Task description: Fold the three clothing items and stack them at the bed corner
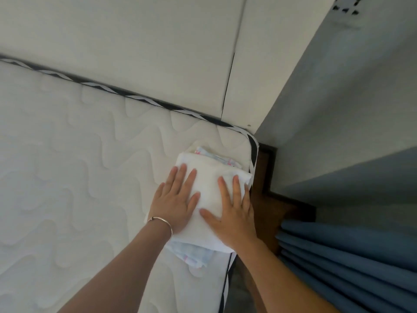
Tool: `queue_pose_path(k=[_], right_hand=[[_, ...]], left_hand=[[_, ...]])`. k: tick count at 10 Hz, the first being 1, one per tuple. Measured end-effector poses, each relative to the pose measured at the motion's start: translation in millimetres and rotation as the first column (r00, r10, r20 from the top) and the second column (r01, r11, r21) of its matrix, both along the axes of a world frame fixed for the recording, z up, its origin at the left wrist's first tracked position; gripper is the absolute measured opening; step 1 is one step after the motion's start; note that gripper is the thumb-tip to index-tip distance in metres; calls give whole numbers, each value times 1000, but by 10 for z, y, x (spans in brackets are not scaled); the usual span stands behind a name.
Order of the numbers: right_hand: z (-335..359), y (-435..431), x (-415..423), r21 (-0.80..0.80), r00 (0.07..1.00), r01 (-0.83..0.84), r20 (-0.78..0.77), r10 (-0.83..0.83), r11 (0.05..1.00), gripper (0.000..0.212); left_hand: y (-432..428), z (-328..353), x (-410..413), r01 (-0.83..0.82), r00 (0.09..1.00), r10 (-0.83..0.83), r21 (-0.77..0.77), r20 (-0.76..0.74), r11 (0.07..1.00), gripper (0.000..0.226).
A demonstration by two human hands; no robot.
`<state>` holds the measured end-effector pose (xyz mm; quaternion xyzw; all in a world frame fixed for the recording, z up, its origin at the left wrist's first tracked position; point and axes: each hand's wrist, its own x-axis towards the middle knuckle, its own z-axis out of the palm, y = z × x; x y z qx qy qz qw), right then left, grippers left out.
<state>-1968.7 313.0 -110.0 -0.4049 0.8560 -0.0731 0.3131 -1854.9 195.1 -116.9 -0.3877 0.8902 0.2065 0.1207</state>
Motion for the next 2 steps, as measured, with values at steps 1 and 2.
queue_pose_path(k=[1, 2], right_hand=[[255, 78, -112, -8, 998, -55, 2, 55, 998, 79], [633, 274, -162, -68, 993, -65, -101, 58, 996, 75]], left_hand=[[19, 253, 28, 5, 997, -6, 10, 71, 1000, 60], [158, 633, 250, 15, 996, -13, -21, 84, 1000, 60]])
